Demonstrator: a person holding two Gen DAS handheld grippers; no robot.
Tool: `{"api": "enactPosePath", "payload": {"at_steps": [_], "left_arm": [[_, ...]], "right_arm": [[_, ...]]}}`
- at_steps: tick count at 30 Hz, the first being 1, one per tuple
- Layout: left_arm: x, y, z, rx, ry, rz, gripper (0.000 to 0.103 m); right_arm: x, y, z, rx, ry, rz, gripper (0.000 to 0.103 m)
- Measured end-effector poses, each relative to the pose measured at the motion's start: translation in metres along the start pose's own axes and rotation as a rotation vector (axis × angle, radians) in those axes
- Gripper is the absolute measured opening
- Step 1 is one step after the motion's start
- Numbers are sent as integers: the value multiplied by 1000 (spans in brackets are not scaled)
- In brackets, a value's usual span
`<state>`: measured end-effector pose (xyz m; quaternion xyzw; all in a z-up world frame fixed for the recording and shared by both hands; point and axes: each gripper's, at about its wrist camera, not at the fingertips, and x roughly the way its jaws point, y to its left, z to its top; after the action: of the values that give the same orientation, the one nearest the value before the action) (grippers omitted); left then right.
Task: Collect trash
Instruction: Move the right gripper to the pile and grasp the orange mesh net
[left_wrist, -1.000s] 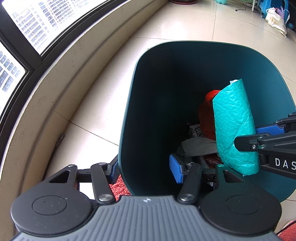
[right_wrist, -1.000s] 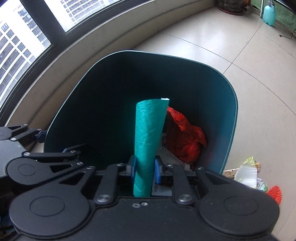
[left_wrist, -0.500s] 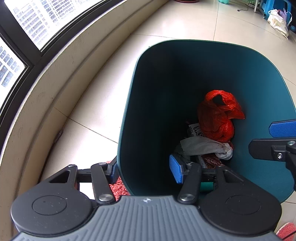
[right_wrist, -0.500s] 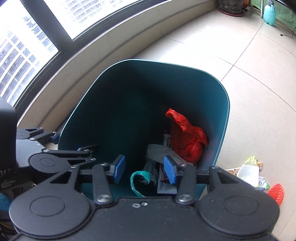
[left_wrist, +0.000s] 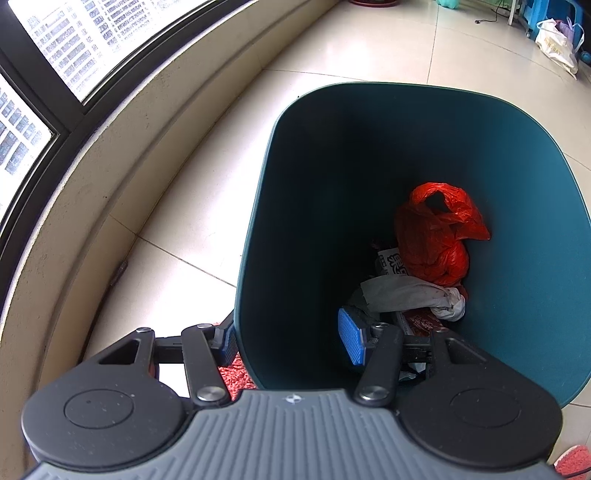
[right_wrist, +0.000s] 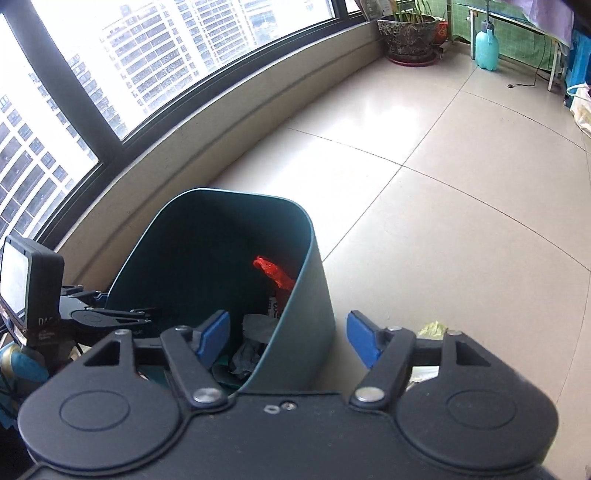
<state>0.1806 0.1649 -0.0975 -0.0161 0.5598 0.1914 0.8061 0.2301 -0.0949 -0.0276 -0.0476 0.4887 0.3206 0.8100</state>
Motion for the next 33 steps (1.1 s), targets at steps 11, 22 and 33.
{"api": "enactPosePath", "payload": {"at_steps": [11,22,33], "left_arm": [[-8,12,3,-39,-11,-13,45],[-12,19,2,-55,-7,-20,38],[-7,17,2,-55,10,-20,36]], "right_arm": [[39,-109,-25,226,63,-187,72],[112,-208,-67,446,192,-392,72],[163,-247,-113,574,270,-471,36]]}}
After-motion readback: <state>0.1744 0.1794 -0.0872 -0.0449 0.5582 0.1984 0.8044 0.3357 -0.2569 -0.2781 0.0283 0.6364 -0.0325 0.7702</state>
